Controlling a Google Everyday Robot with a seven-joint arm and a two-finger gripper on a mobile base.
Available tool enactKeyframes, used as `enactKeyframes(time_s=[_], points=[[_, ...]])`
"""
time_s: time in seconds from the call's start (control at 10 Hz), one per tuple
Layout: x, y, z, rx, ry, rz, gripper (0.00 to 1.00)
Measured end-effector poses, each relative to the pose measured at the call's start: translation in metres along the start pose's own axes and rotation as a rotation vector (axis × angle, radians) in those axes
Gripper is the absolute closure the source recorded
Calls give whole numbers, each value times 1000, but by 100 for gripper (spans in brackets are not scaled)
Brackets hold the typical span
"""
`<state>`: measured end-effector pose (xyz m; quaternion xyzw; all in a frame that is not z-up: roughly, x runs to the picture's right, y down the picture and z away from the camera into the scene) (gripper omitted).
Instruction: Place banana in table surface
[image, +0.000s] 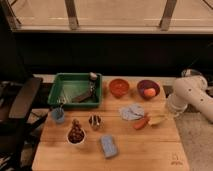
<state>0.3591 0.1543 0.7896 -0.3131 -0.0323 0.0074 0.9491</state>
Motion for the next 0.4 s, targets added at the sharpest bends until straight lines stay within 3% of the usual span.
enactKeyframes(time_s=[0.2, 0.4], points=[[-2, 1, -1, -5, -27, -3, 37], [-1, 1, -1, -3, -28, -2, 37]])
